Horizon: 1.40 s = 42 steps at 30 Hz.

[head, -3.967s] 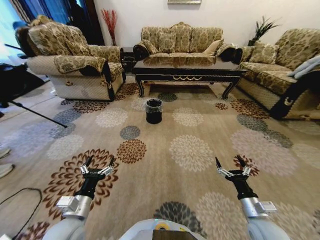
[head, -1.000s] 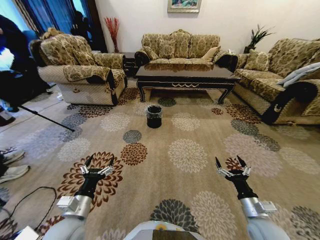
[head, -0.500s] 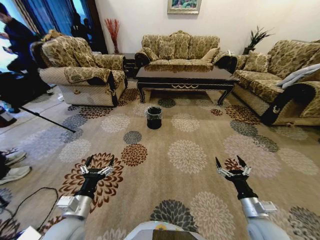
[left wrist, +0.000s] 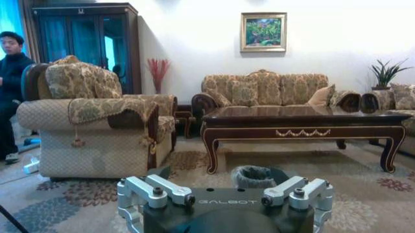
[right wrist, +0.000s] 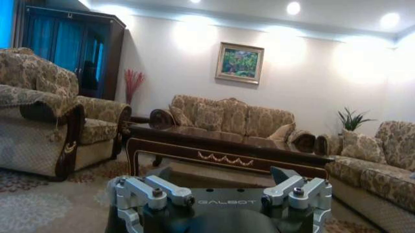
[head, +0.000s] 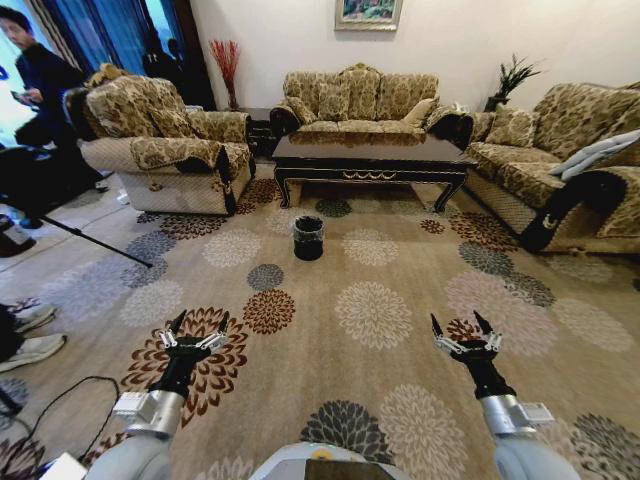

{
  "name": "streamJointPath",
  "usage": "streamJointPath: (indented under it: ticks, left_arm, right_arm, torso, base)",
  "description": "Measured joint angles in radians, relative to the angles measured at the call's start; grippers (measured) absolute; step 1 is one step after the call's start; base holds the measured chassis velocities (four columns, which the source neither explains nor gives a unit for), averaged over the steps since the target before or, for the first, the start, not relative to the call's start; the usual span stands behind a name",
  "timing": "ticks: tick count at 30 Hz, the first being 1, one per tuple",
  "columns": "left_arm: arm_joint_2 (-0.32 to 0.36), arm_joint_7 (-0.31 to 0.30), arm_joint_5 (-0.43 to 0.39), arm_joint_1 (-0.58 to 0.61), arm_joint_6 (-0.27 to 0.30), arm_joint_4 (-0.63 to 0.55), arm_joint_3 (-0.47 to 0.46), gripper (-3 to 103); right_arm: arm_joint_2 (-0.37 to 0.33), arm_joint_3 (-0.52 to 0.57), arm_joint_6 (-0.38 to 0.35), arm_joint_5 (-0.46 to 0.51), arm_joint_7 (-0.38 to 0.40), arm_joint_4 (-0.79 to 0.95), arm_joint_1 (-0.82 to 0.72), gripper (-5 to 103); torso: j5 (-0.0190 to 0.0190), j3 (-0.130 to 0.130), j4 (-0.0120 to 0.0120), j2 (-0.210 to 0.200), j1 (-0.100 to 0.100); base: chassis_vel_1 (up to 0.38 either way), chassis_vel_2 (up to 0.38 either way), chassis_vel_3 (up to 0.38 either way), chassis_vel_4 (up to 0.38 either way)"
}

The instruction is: Move to the front of the table and pick up the trash from the floor, then place it into the trash bin.

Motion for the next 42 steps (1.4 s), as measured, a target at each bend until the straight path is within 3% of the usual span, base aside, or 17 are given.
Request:
streamJointPath:
  ticks: [42]
  left_arm:
    - [0.0,0.0,0.0,0.0,0.0,0.0,0.0,100]
  right_arm:
    - [0.0,0.0,0.0,0.0,0.0,0.0,0.0,100]
  torso:
    - [0.0,0.11,0.0,0.191,0.08]
  base:
    - [0.0,0.0,0.0,0.0]
